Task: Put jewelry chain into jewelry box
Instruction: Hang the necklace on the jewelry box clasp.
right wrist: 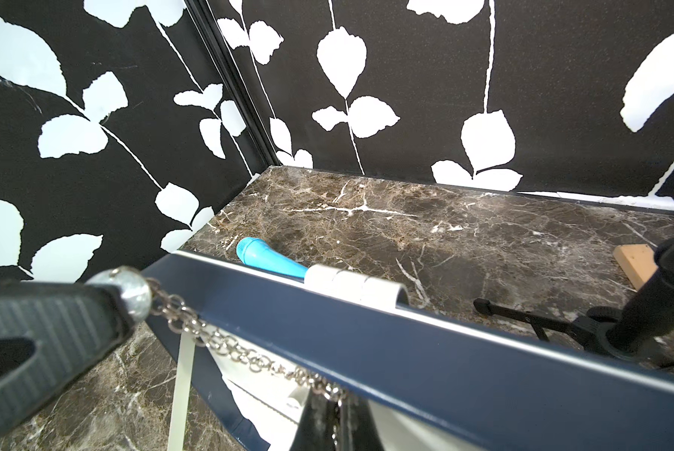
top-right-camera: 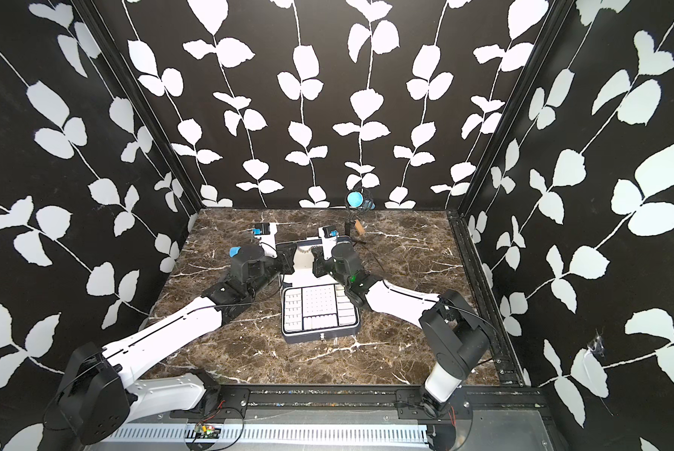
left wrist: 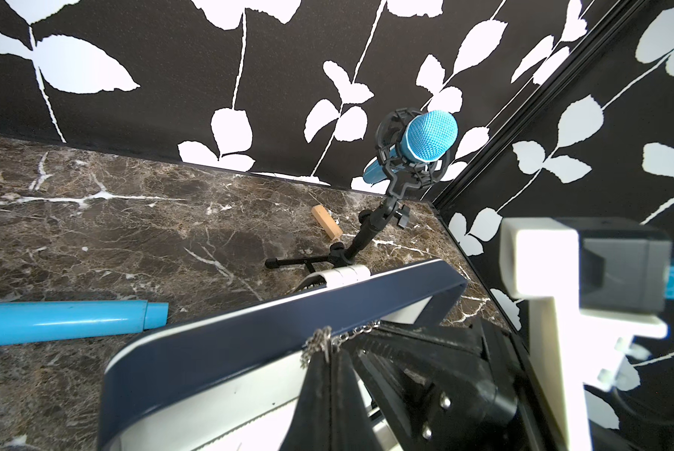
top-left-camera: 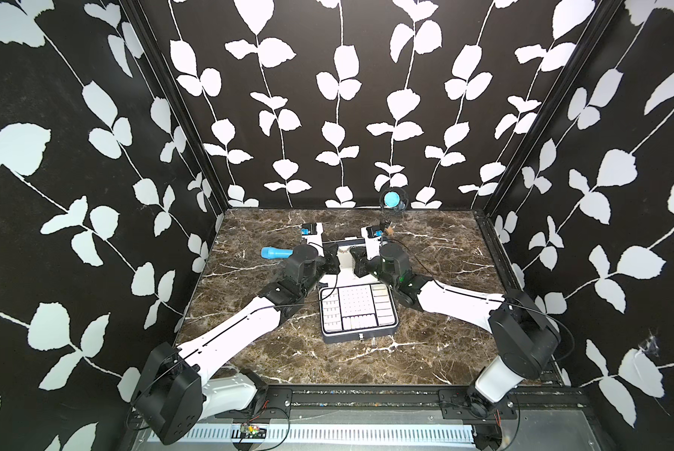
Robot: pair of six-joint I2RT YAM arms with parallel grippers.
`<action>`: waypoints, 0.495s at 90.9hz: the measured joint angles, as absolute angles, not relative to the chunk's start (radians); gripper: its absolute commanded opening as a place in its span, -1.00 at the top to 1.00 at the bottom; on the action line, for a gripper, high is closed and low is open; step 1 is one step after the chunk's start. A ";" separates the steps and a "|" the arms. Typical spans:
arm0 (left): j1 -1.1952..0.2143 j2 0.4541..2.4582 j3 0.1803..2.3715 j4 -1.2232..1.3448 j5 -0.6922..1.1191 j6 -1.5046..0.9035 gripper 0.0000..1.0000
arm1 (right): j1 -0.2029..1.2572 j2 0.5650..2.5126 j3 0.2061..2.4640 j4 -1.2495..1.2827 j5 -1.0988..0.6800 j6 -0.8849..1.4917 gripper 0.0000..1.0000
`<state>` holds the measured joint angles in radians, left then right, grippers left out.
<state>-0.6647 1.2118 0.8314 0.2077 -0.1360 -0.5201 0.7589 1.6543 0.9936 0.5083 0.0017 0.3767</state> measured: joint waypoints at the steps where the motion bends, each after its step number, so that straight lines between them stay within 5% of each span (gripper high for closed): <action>1: -0.665 1.212 0.831 0.207 -0.135 -0.520 1.00 | 0.759 1.654 0.994 0.508 0.002 0.378 1.00; 45: -0.665 1.213 0.808 0.177 -0.124 -0.519 1.00 | 0.759 1.657 0.953 0.514 0.002 0.398 1.00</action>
